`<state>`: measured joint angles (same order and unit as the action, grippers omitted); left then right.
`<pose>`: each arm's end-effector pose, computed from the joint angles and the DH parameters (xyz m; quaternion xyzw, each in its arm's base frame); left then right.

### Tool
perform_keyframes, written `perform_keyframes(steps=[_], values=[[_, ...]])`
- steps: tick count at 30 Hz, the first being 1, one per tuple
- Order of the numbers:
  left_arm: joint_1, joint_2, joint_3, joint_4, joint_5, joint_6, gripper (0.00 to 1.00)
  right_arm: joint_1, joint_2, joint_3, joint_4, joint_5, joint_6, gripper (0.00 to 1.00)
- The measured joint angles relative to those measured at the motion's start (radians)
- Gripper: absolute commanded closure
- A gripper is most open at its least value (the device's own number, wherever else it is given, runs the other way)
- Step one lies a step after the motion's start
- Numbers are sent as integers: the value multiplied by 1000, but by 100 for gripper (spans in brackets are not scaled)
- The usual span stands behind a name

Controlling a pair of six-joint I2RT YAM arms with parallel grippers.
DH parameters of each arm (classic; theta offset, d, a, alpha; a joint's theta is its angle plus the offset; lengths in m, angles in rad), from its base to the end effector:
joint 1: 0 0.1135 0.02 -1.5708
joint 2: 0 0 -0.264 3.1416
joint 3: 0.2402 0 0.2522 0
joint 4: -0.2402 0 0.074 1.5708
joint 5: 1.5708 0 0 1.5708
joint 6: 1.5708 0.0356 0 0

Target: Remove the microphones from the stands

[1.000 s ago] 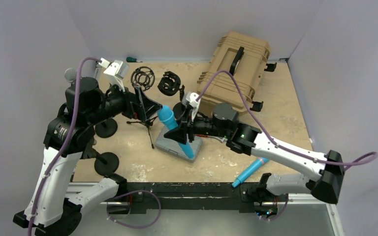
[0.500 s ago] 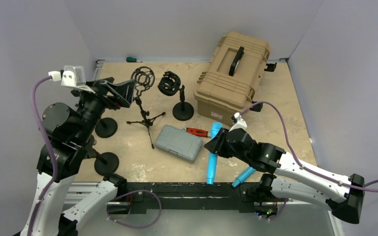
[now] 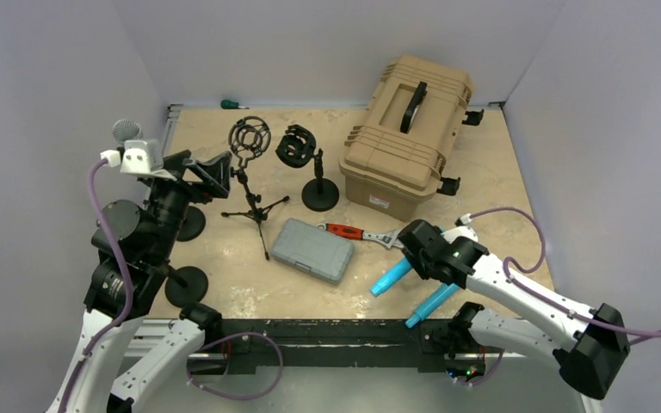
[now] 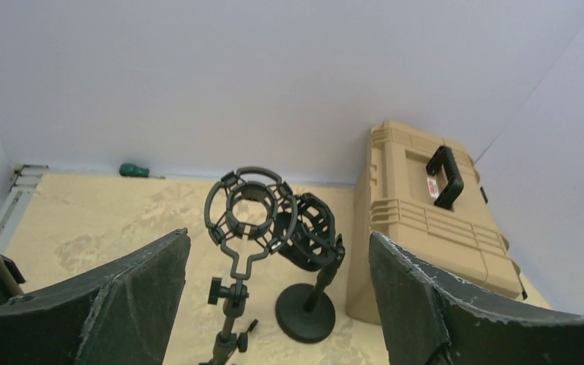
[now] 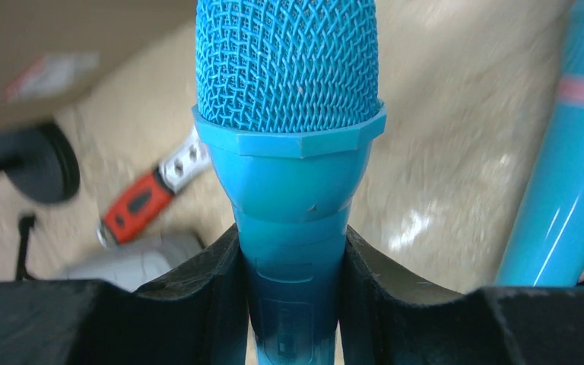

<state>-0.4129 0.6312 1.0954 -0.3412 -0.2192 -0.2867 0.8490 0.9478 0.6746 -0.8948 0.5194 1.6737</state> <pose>0.1011 -0.0358 0.4460 -0.0403 0.6622 -0.1872 0.7245 0.1184 0.1078 0.2231 0.4266 0.8470 0.1075 0.2985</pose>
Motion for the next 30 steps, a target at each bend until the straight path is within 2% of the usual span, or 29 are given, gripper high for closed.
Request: perform_keyframes(steps=[4, 11, 22, 24, 29, 30], values=[[0, -35, -6, 46, -18, 13, 16, -167, -8, -42, 51, 18, -68, 100], [0, -80, -40, 86, -51, 22, 17, -311, 98, -64, 130, 21, -203, 100], [0, -90, -55, 99, -105, 22, 17, -356, 384, -17, 134, 39, -299, 100], [0, -86, -56, 100, -105, 22, 17, -357, 433, 6, 130, 39, -319, 95], [0, -85, -60, 100, -109, 22, 17, -357, 533, 92, 89, 42, -355, 62], [0, -85, -60, 100, -109, 22, 17, -357, 554, 113, 72, 45, -357, 59]])
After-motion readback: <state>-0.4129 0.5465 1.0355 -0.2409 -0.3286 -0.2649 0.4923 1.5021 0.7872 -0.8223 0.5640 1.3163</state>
